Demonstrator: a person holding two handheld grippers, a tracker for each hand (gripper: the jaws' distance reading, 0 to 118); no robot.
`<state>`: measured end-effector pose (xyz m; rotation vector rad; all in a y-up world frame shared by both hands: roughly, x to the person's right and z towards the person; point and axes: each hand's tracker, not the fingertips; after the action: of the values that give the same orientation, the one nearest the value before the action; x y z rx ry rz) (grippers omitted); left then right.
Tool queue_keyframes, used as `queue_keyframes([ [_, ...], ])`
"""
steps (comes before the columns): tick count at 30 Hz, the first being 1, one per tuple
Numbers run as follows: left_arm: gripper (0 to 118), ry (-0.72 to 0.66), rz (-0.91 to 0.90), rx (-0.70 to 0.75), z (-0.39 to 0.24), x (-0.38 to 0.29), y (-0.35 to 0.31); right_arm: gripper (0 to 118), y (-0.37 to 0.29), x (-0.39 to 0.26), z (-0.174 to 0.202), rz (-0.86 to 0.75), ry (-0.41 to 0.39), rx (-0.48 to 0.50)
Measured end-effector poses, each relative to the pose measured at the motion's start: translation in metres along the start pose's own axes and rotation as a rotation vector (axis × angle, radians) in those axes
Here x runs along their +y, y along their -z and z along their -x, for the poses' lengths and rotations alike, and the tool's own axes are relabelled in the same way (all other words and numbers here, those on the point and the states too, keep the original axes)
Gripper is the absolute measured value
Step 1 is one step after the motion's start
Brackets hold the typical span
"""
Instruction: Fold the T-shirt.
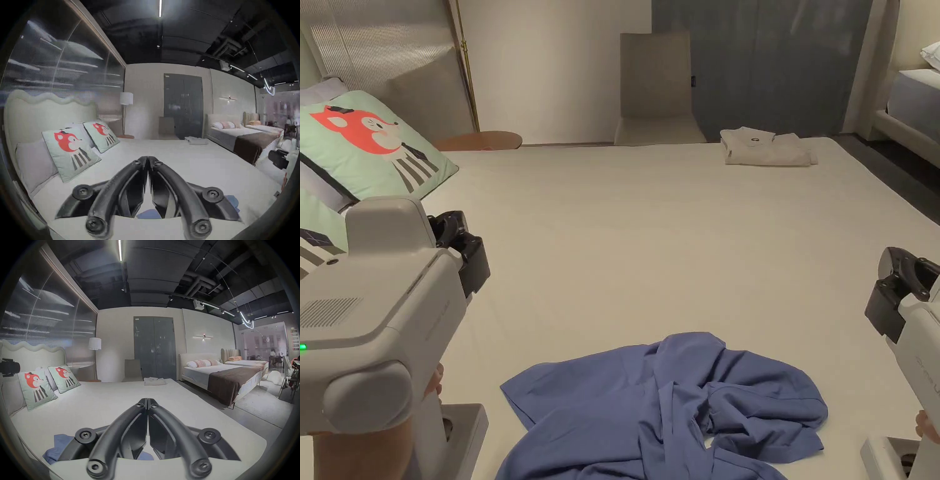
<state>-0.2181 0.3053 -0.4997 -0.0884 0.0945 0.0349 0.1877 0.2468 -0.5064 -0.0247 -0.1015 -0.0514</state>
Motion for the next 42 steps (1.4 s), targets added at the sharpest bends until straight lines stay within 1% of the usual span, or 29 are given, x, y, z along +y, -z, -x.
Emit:
queue_keyframes([
  [5, 0, -0.010, 0.129, -0.012, 0.006, -0.020, 0.014, 1, 0.002, -0.003, 0.006, 0.006, -0.010, 0.011],
  [7, 0, -0.025, 0.248, -0.054, 0.010, -0.041, 0.026, 1, 0.003, -0.007, 0.007, 0.018, -0.013, 0.015],
  [11, 2, -0.063, 0.559, -0.053, 0.016, -0.108, 0.051, 1, 0.003, -0.019, 0.008, 0.054, -0.018, 0.021],
  [12, 16, -0.068, 0.625, -0.039, 0.017, -0.126, 0.053, 1, 0.003, -0.022, 0.008, 0.066, -0.020, 0.021],
  [13, 58, -0.077, 0.671, -0.042, 0.018, -0.141, 0.057, 1, 0.003, -0.026, 0.007, 0.076, -0.022, 0.022],
  [14, 85, -0.072, 0.729, -0.052, 0.018, -0.159, 0.060, 1, 0.003, -0.029, 0.007, 0.087, -0.026, 0.022],
  [15, 101, -0.057, 0.773, -0.062, 0.018, -0.172, 0.062, 1, 0.003, -0.032, 0.007, 0.096, -0.031, 0.019],
  [16, 103, -0.054, 0.792, -0.068, 0.016, -0.184, 0.060, 1, 0.003, -0.035, 0.006, 0.105, -0.034, 0.018],
  [20, 102, -0.012, 0.903, -0.049, 0.007, -0.224, 0.064, 1, 0.003, -0.048, 0.004, 0.149, -0.040, 0.016],
  [21, 95, -0.013, 0.908, -0.055, 0.005, -0.229, 0.063, 1, 0.003, -0.052, 0.004, 0.162, -0.041, 0.014],
  [22, 70, -0.016, 0.905, -0.057, 0.004, -0.231, 0.062, 1, 0.004, -0.055, 0.003, 0.176, -0.045, 0.013],
  [23, 57, -0.010, 0.901, -0.053, 0.001, -0.231, 0.060, 1, 0.004, -0.060, 0.003, 0.188, -0.052, 0.010],
  [24, 52, 0.007, 0.870, -0.046, -0.001, -0.226, 0.056, 1, 0.005, -0.063, 0.003, 0.201, -0.059, 0.007],
  [25, 29, 0.024, 0.859, -0.053, -0.003, -0.222, 0.055, 1, 0.006, -0.067, 0.002, 0.216, -0.065, 0.005],
  [26, 2, 0.050, 0.855, -0.075, -0.005, -0.218, 0.054, 1, 0.008, -0.072, 0.001, 0.233, -0.067, 0.006],
  [27, 1, 0.046, 0.840, -0.093, -0.006, -0.215, 0.053, 1, 0.011, -0.076, 0.000, 0.259, -0.064, 0.015],
  [28, 1, 0.037, 0.829, -0.092, -0.008, -0.211, 0.051, 11, 0.016, -0.081, 0.000, 0.306, -0.061, 0.027],
  [29, 1, 0.045, 0.819, -0.094, -0.010, -0.207, 0.050, 31, 0.021, -0.086, 0.000, 0.359, -0.065, 0.033],
  [30, 1, 0.052, 0.799, -0.096, -0.011, -0.203, 0.048, 58, 0.028, -0.093, 0.000, 0.419, -0.067, 0.043],
  [31, 1, 0.049, 0.776, -0.094, -0.011, -0.199, 0.045, 78, 0.036, -0.102, 0.000, 0.495, -0.066, 0.058],
  [33, 1, 0.030, 0.764, -0.105, -0.010, -0.191, 0.043, 86, 0.049, -0.125, 0.000, 0.606, -0.047, 0.095],
  [35, 1, 0.013, 0.750, -0.111, -0.008, -0.186, 0.040, 95, 0.062, -0.147, 0.006, 0.739, -0.077, 0.086],
  [36, 1, 0.013, 0.749, -0.113, -0.008, -0.185, 0.040, 95, 0.068, -0.156, 0.009, 0.794, -0.099, 0.080],
  [37, 1, 0.016, 0.747, -0.112, -0.007, -0.184, 0.039, 90, 0.073, -0.168, 0.012, 0.839, -0.122, 0.075],
  [38, 1, 0.017, 0.741, -0.106, -0.006, -0.184, 0.038, 80, 0.075, -0.175, 0.014, 0.853, -0.130, 0.091],
  [39, 1, 0.015, 0.738, -0.105, -0.005, -0.183, 0.038, 80, 0.077, -0.181, 0.017, 0.869, -0.135, 0.113],
  [40, 1, 0.009, 0.739, -0.104, -0.004, -0.182, 0.038, 75, 0.076, -0.182, 0.018, 0.858, -0.132, 0.121],
  [41, 1, -0.003, 0.739, -0.102, -0.002, -0.181, 0.038, 67, 0.072, -0.178, 0.018, 0.822, -0.110, 0.127],
  [42, 1, -0.018, 0.739, -0.101, 0.001, -0.180, 0.037, 53, 0.069, -0.171, 0.019, 0.788, -0.117, 0.118],
])
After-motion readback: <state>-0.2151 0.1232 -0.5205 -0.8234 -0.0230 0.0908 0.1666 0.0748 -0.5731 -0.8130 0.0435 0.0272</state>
